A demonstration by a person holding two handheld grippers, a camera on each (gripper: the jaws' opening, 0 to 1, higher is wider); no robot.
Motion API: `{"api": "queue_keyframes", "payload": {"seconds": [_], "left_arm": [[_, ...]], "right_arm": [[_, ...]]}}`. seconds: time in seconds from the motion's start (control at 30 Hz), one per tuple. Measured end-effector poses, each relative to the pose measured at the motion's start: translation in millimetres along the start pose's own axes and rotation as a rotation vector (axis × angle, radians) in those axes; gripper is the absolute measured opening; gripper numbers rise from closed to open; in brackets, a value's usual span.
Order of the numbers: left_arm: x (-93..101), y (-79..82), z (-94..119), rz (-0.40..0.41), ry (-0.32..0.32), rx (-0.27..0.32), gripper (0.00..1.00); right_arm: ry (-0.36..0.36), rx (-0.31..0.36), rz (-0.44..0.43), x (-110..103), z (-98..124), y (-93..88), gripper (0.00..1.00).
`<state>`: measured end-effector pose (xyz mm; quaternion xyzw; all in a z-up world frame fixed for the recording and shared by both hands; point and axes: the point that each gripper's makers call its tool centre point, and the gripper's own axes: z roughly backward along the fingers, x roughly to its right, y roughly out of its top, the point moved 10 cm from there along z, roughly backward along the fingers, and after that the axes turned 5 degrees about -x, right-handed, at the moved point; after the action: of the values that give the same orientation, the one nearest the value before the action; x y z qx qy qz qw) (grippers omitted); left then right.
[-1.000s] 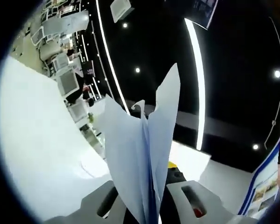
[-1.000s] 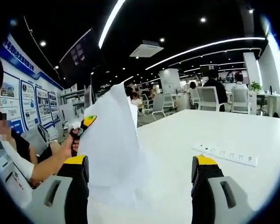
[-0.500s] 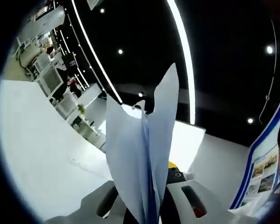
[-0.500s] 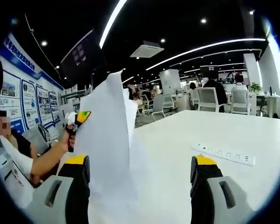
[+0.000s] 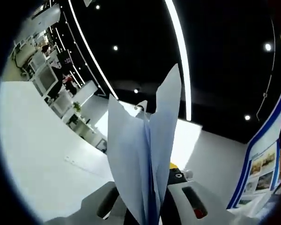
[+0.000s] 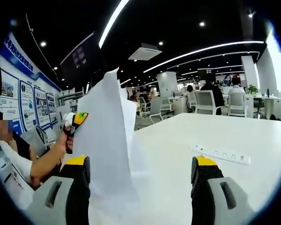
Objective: Organize the stack of printing papers by aligning and flattening the scattered papers on the table
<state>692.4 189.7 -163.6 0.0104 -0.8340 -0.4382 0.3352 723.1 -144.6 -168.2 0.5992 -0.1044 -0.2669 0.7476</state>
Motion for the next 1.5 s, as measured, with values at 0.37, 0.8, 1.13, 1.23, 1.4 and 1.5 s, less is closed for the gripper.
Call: {"api": "queue_keyframes", "payload": {"seconds": [0.37,0.8,1.13,1.23,1.4,1.5], "left_arm": [[8.2,-5.0,-3,0.001,-0.048,-0.018,0.06],[8.6,-22.1,-27,0.025,-0.080,-0.060,0.06],[16.5,-25.2,-36,-0.010,-0.095,-0.104,0.06],[17.0,-25.2,-37,-0.020,-0.102,-0.108,0.06],[17.7,-29.1,-36,-0.015,-0.114,-0.118,0.06],[17.9,-32.2,-34,-0.018,-0.111,-0.126,0.06]], "right_arm": [[-0.010,-0.003,-0.015,-8,4,-7.5,0.84],[-0.026,-0.005,-0.033,-1,20,-18.9,0.85],[-0.015,0.021,-0.026,1,25,-17.6,0.85],[0.001,0.019,-0.015,0,23,-18.8,0.85],[0.025,0.011,-0.014,-3,18,-25.7,0.85],[0.028,0.012,-0.014,-3,18,-26.6,0.85]]}}
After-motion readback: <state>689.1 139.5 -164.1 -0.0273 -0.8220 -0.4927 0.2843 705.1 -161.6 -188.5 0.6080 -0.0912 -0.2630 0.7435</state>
